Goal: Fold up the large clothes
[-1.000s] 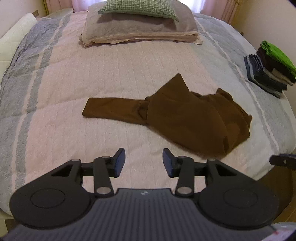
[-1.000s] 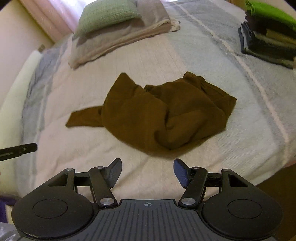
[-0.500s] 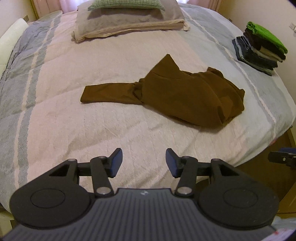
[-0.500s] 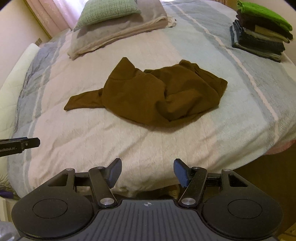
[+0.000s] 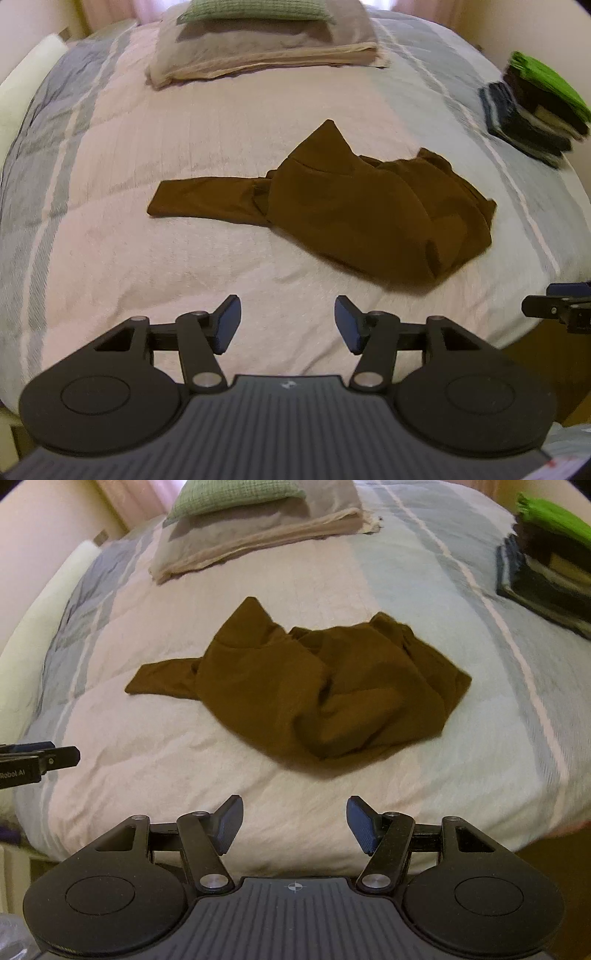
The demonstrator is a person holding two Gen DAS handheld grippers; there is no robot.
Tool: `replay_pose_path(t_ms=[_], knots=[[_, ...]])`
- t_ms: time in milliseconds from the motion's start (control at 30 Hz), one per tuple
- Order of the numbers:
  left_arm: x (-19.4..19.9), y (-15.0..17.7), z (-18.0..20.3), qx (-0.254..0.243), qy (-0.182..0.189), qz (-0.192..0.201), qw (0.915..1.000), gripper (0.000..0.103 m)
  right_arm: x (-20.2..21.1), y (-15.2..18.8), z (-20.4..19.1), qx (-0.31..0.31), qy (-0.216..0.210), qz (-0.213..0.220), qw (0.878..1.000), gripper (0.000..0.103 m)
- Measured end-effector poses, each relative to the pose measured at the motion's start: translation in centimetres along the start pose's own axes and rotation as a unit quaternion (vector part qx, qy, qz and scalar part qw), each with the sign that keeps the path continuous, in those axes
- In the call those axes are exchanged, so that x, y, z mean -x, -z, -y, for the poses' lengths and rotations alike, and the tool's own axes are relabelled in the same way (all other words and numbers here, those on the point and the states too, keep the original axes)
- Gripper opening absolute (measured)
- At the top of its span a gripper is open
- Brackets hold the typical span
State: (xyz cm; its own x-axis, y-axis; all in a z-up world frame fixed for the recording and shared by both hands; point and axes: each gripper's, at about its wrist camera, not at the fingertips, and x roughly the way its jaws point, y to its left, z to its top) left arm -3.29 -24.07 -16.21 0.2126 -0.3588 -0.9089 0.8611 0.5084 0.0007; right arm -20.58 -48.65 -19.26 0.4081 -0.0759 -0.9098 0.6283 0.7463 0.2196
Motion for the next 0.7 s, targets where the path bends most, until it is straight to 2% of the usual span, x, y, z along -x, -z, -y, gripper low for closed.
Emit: replay_pose_path(t_ms=[100, 167, 333, 500, 600, 633, 700], knots=[[-2.1, -1.2, 3.1, 0.033, -0.013, -0.008, 0.9993, 0.062, -0.7, -2.7, 5.2, 0.003, 0.008, 0.002, 1.000, 0.059], [-3.8, -2.4, 5.8, 0.055, -0.011, -0.004, 0.9984, 0.073, -1.0, -4.5, 9.0, -0.003, 0.015, 0.007, 1.000, 0.059], [-9.5, -6.2, 12.3, 0.084, -0.022, 0.008, 0.9962, 0.083, -1.8, -9.5, 19.6, -0.026, 0.062, 0.007, 0.998, 0.059], [-17.0, -10.6, 16.4, 0.097, -0.041, 0.007, 0.9944, 0.085, -2.1, -12.4, 27.2, -0.047, 0.109, 0.036, 0.992, 0.059], [-22.1, -12.8, 17.9, 0.102, -0.063, -0.009, 0.9928, 0.085, -2.2, -12.8, 30.7, -0.075, 0.112, 0.041, 0.990, 0.059], [-23.7, -13.3, 18.0, 0.102, -0.076, -0.017, 0.9918, 0.084, -2.4, -12.7, 31.5, -0.082, 0.111, 0.038, 0.990, 0.059], [-26.5, -13.9, 18.4, 0.101, -0.105, -0.028, 0.9889, 0.074, -2.9, -12.2, 33.1, -0.094, 0.110, 0.022, 0.989, 0.059]])
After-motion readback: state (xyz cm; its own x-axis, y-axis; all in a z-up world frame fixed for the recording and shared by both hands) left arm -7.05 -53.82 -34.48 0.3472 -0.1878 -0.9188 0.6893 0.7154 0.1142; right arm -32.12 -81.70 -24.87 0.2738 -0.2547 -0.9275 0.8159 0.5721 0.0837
